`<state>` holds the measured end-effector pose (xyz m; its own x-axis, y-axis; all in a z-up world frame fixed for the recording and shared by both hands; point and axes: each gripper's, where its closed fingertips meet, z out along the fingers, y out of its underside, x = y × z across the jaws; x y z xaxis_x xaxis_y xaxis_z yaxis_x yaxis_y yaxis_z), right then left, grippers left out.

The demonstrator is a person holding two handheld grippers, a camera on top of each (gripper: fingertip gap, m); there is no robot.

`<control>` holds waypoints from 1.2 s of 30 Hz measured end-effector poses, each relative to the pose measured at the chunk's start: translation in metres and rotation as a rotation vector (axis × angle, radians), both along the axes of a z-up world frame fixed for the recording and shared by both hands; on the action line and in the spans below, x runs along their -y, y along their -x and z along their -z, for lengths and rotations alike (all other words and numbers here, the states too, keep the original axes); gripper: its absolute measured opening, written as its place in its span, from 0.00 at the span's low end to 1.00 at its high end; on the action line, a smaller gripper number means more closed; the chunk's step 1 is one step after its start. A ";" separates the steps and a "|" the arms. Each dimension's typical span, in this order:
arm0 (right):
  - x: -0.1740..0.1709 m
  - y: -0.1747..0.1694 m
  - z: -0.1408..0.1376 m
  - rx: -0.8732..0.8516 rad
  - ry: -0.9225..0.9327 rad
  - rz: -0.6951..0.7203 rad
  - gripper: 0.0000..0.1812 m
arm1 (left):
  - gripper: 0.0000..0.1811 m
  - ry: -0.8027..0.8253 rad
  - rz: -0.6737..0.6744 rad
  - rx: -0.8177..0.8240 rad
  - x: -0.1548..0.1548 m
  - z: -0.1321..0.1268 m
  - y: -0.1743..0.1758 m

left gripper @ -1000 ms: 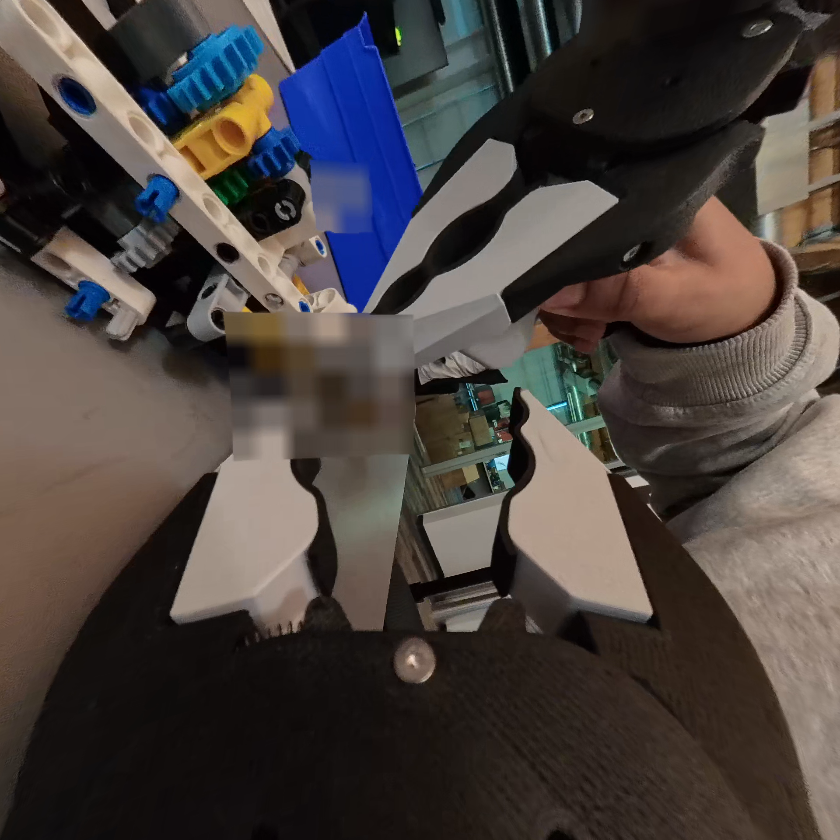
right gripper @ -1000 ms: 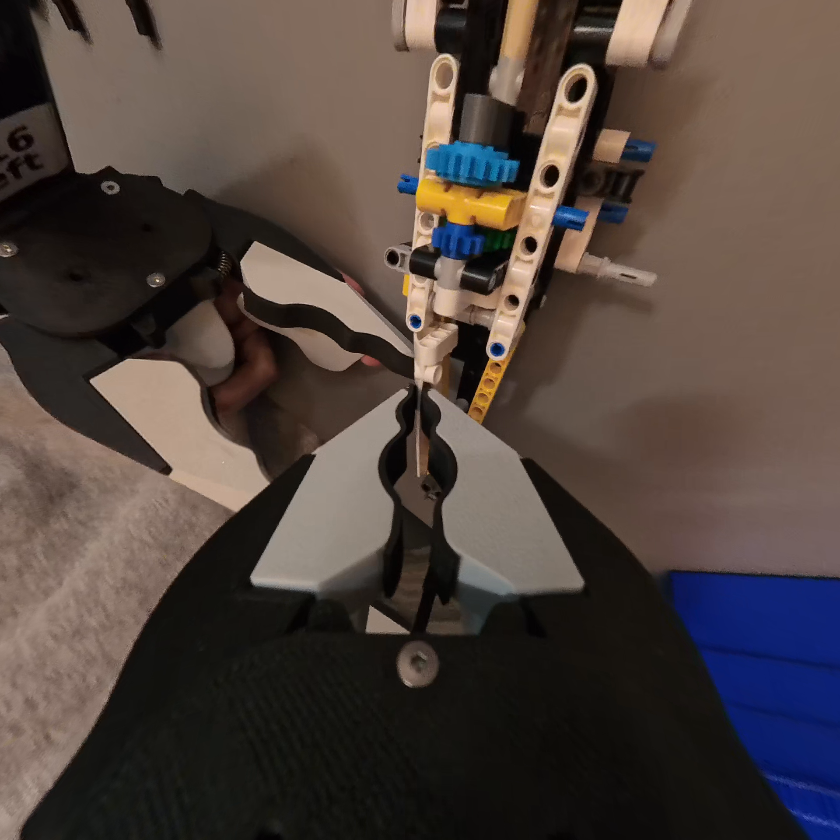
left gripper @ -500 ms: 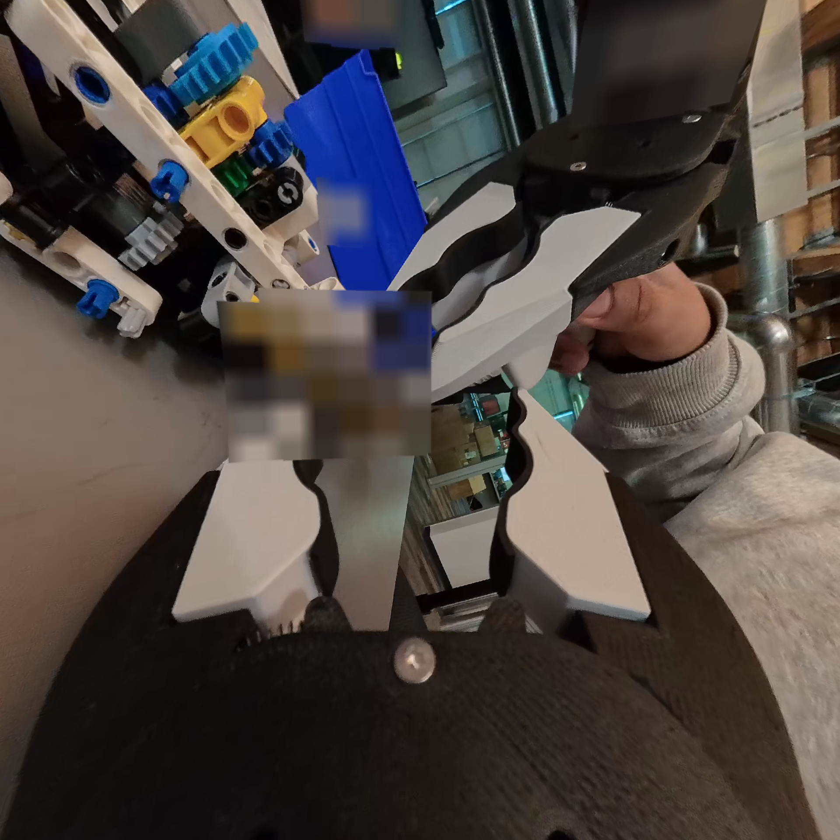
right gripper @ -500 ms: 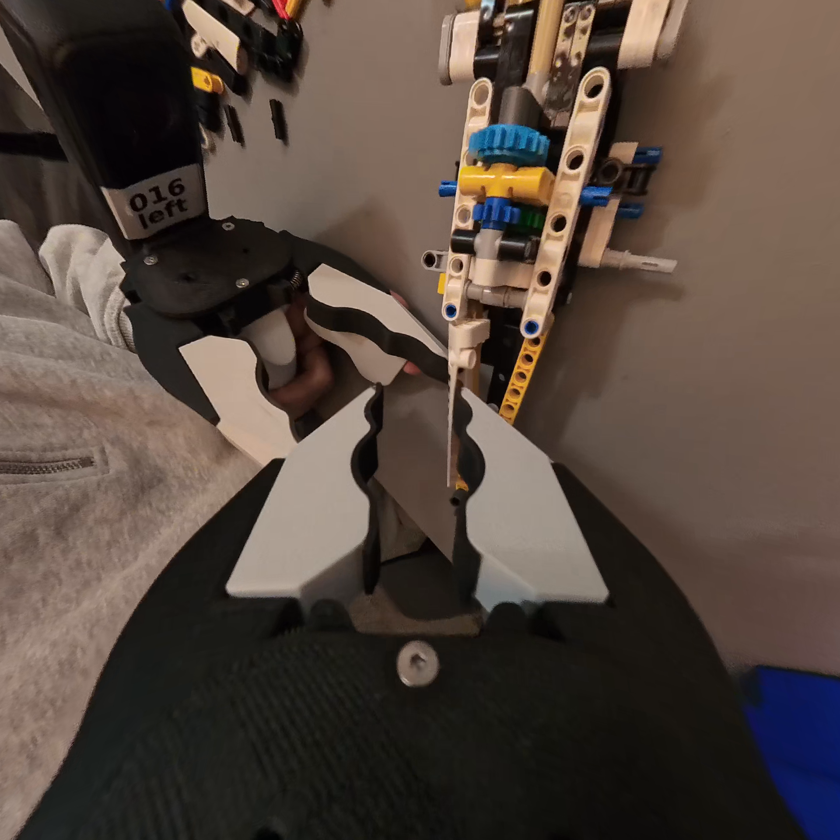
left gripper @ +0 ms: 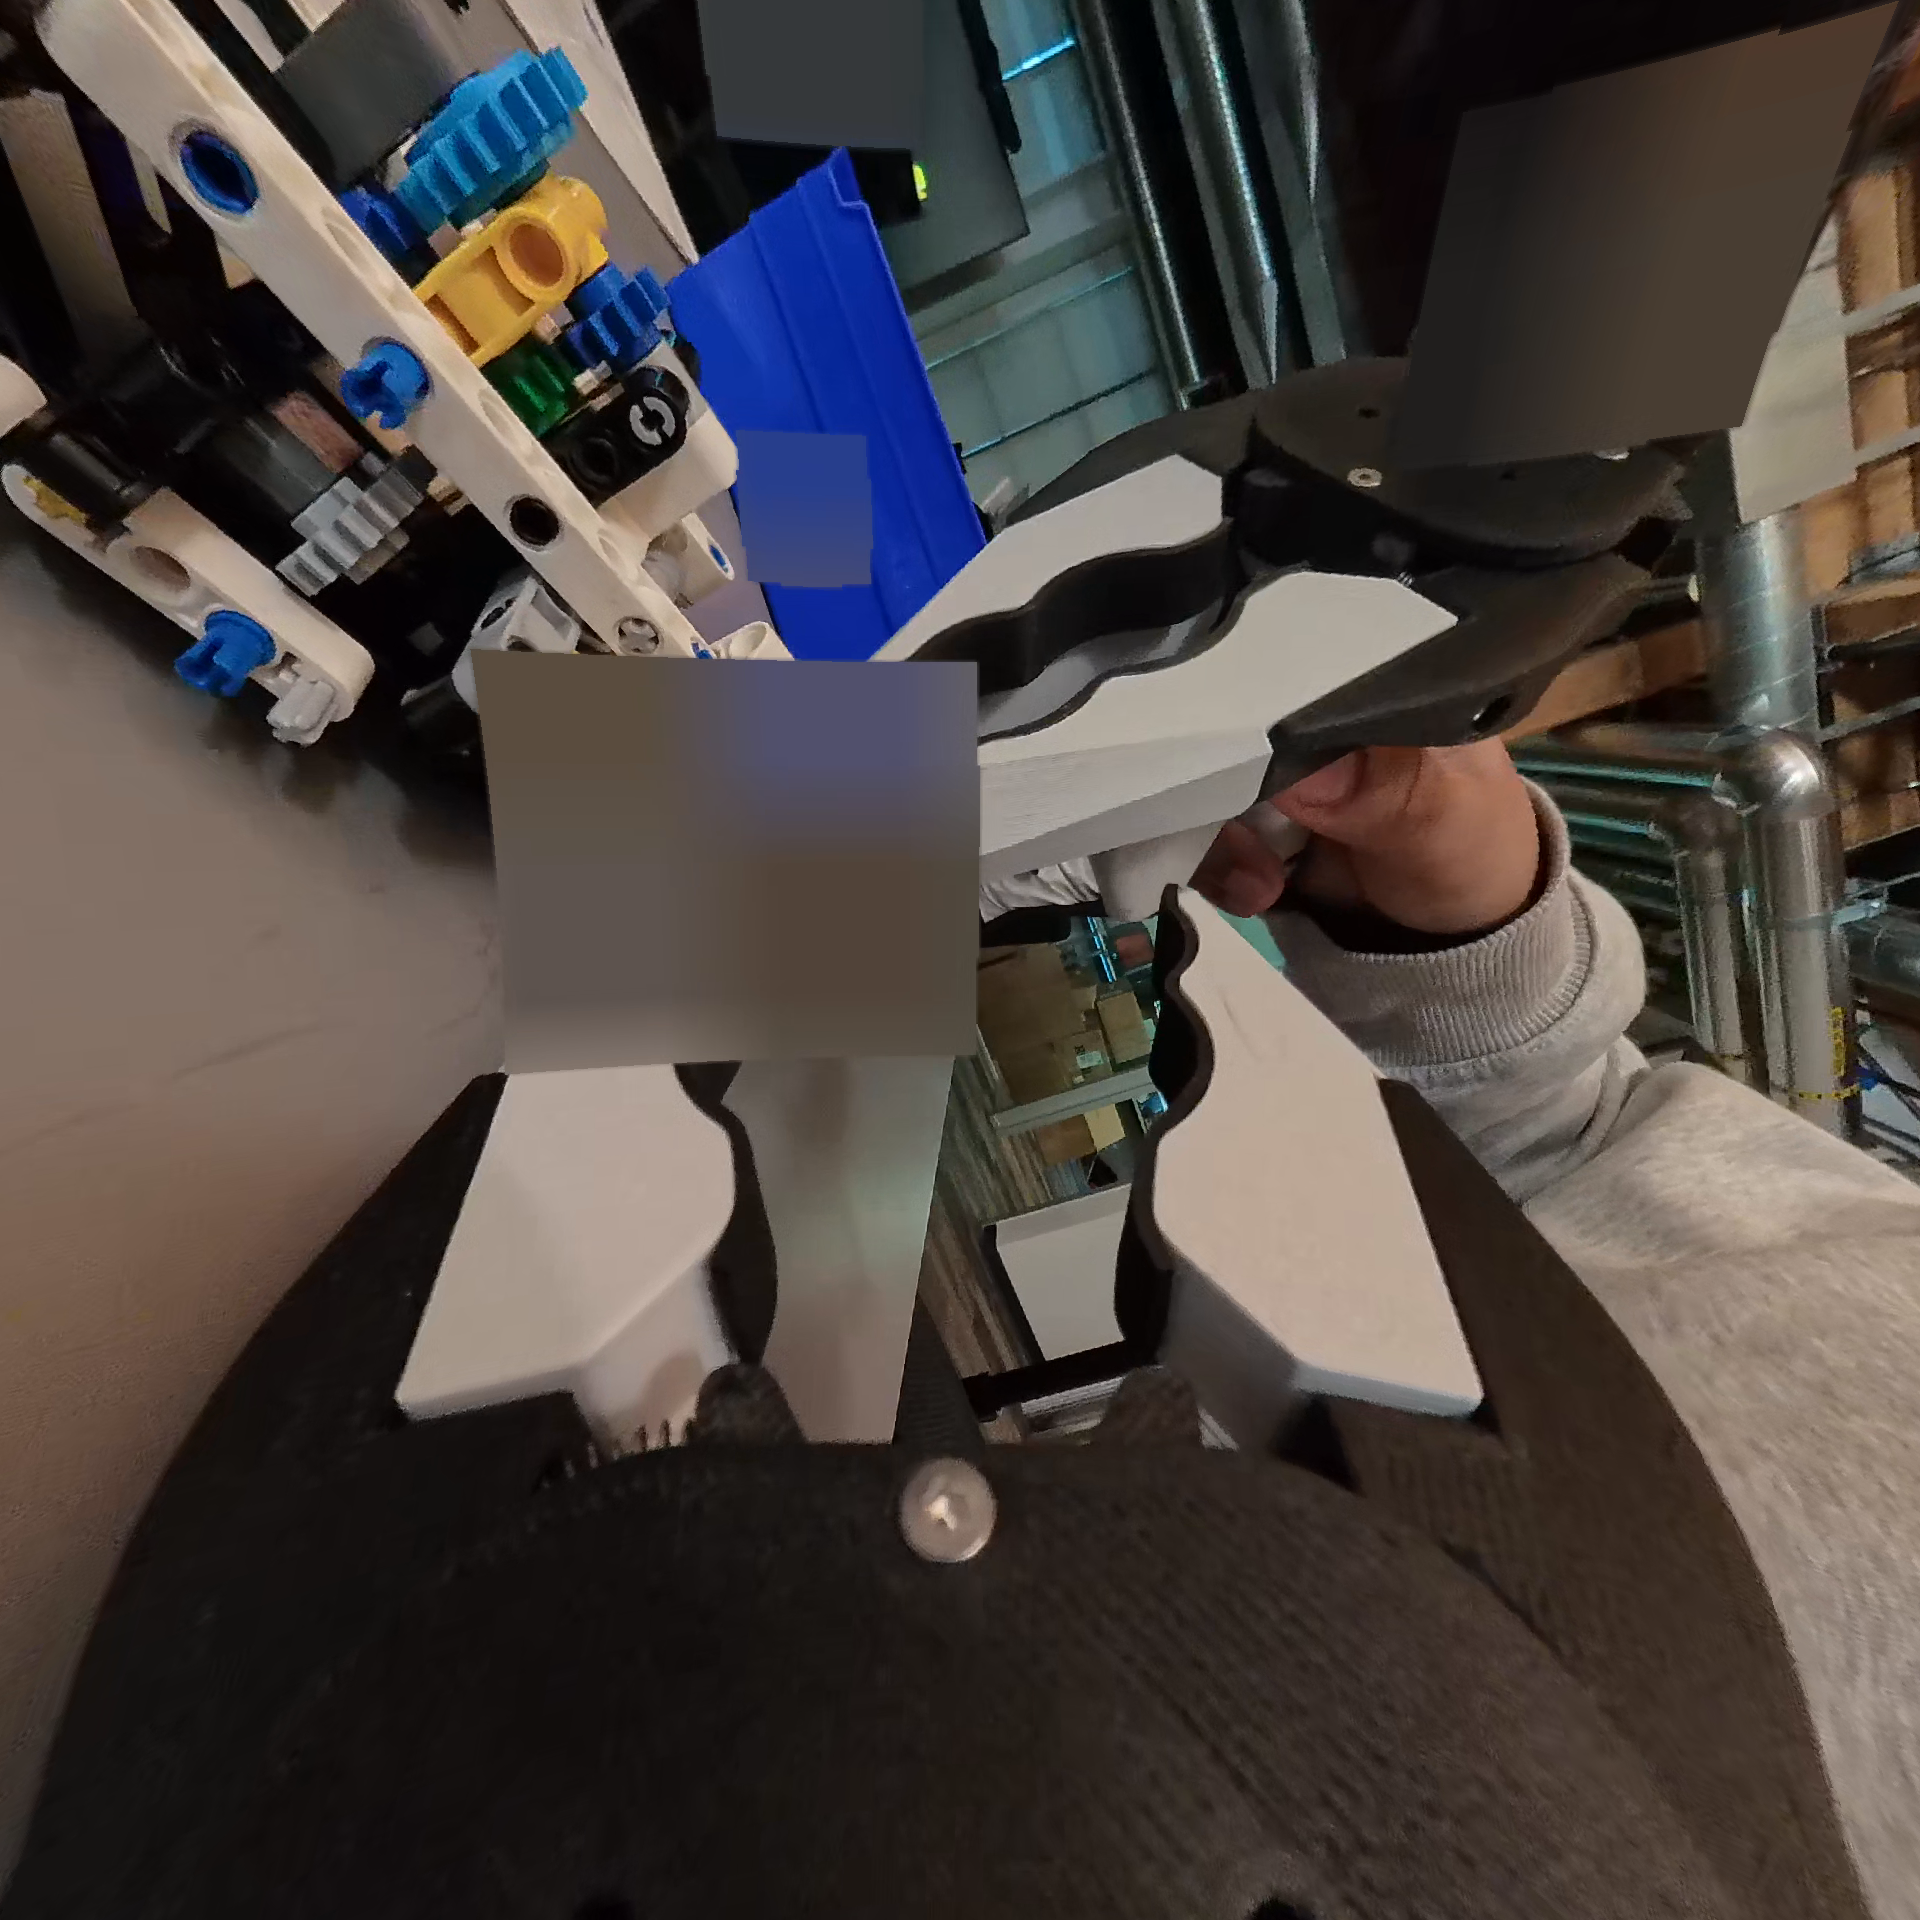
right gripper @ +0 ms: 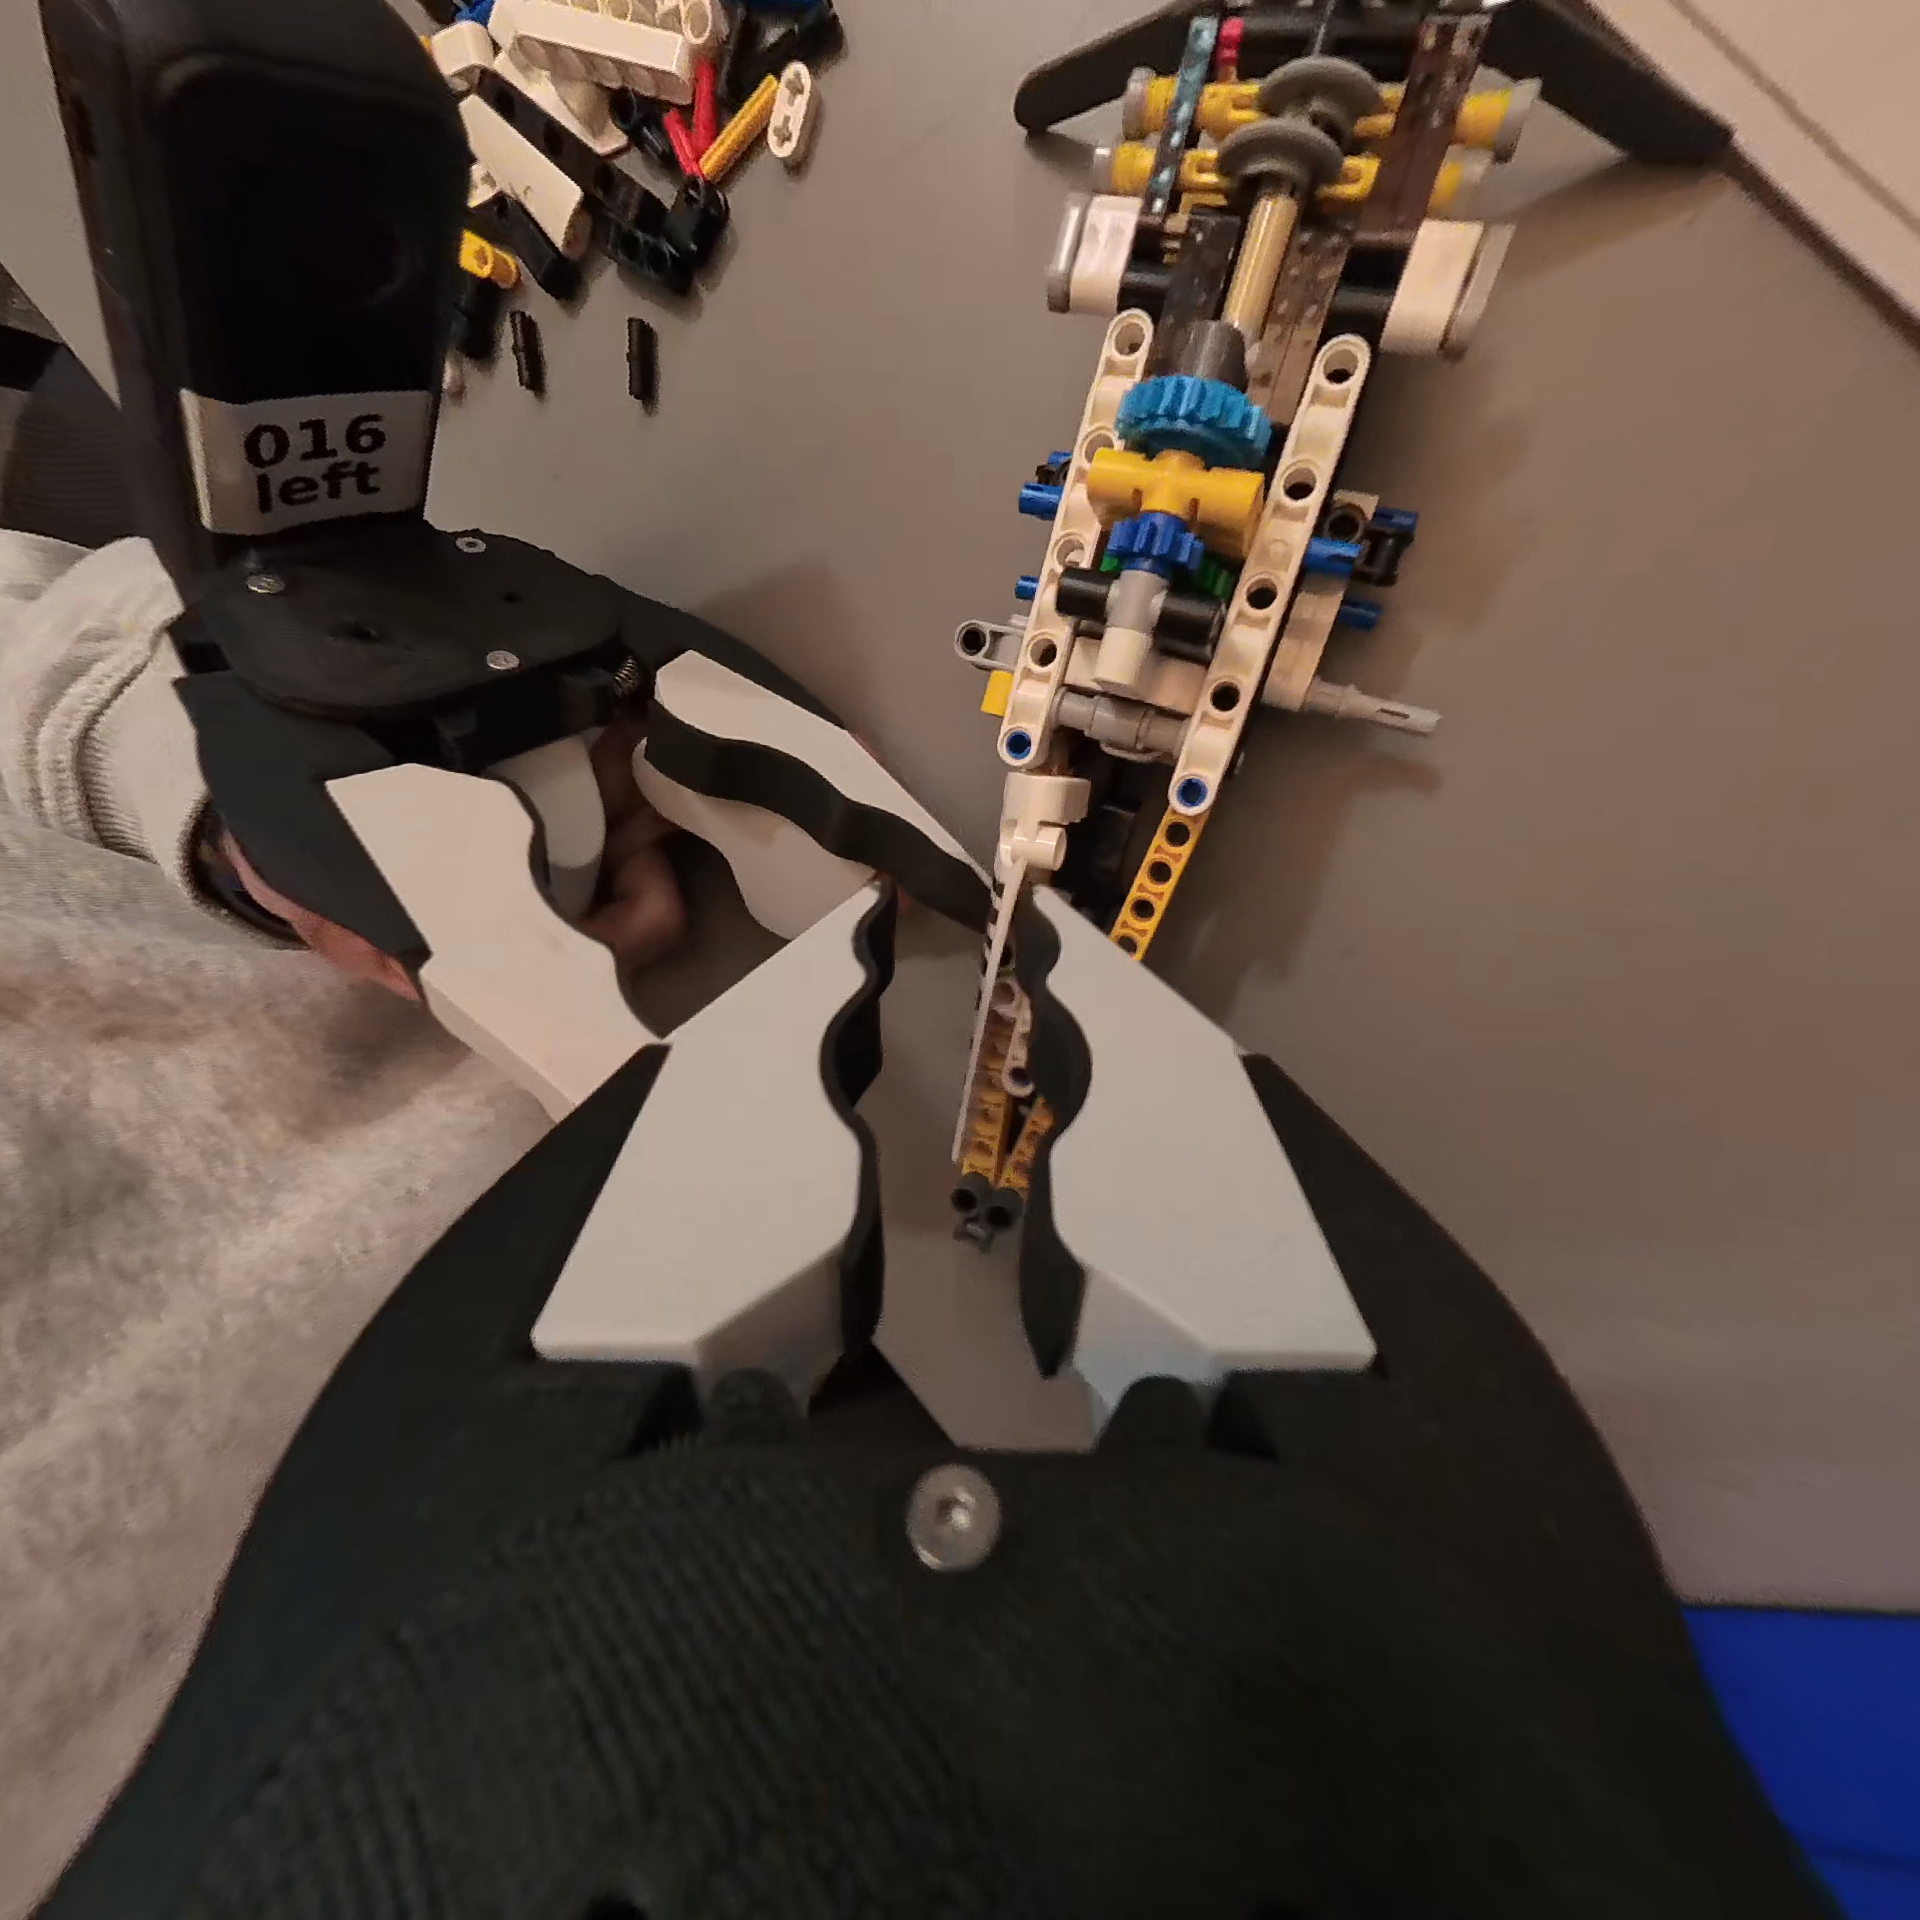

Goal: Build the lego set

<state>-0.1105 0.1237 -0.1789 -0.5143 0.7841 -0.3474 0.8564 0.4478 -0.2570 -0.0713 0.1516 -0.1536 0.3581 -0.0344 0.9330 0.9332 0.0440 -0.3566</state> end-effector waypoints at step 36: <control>-0.011 0.024 -0.034 -0.461 0.162 0.173 0.07 | 0.41 0.030 0.014 -0.007 0.001 0.005 -0.001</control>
<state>-0.1340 0.1349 -0.1454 -0.5099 0.8263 -0.2391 0.6956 0.2325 -0.6797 -0.0701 0.1505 -0.1585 0.3647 -0.0118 0.9311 0.9310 0.0200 -0.3644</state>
